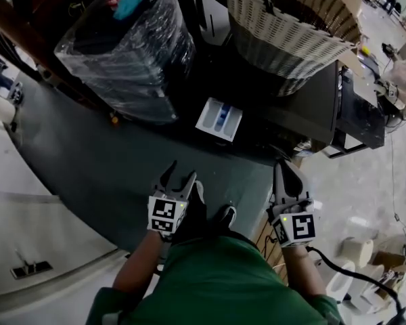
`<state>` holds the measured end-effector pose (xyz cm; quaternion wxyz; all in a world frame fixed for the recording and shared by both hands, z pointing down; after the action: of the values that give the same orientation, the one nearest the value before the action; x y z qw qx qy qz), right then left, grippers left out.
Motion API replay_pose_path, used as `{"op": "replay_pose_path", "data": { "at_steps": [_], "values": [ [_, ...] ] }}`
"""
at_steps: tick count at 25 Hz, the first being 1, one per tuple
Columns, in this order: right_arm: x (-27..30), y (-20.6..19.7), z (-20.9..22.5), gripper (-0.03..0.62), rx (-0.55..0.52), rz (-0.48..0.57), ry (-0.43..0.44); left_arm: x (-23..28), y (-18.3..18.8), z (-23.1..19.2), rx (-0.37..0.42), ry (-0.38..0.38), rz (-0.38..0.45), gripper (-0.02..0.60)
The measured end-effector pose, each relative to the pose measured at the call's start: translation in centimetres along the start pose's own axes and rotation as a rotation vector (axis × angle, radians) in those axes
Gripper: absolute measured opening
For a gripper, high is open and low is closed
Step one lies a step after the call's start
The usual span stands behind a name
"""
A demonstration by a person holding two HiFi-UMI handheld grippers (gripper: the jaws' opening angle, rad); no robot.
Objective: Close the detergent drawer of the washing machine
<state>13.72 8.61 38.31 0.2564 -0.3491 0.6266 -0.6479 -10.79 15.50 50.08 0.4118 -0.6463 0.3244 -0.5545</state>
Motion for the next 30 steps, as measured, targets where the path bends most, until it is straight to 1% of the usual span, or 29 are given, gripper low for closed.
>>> {"op": "replay_pose_path", "data": {
  "at_steps": [3,8,13,17,22,24,26,30],
  "values": [
    [1.3,-0.1,0.6,0.025,-0.01,-0.018,-0.041,3.0,-1.8,-0.8,0.0,-0.033,-0.05,0.256],
    [3.8,-0.3,1.3,0.025,-0.031,-0.073,-0.121,8.1,-3.8,-2.1,0.025,-0.102,-0.116,0.256],
    [7.2,0.7,1.1,0.025,-0.048,-0.121,-0.203,12.1,-4.7,-3.1,0.001,-0.16,-0.162,0.256],
    [10.5,1.5,0.4,0.023,-0.058,-0.146,-0.225,14.6,-5.4,-3.5,-0.024,-0.197,-0.196,0.256],
    [12.8,0.6,0.1,0.023,-0.062,-0.2,-0.261,16.8,-6.7,-4.3,-0.036,-0.226,-0.259,0.256],
    [13.0,0.2,0.2,0.023,-0.055,-0.205,-0.274,17.6,-7.3,-4.3,-0.035,-0.244,-0.264,0.256],
    [13.1,0.0,0.5,0.023,-0.046,-0.19,-0.272,18.0,-7.1,-4.2,-0.038,-0.25,-0.267,0.256],
    [13.0,-1.1,2.0,0.023,-0.033,-0.207,-0.285,18.6,-6.7,-3.5,-0.038,-0.237,-0.266,0.256]
  ]
}}
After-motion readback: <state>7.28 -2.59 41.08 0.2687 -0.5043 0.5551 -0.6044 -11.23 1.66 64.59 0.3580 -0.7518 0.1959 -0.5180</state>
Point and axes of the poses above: the fingertips, and each gripper's own axes: x forward along the fingers, z to its right, y out of its top, the point moved 2 cm from there along -x, backward along the fingers, and after that the axes turned 5 degrees about -x, right-handed, at the moved point
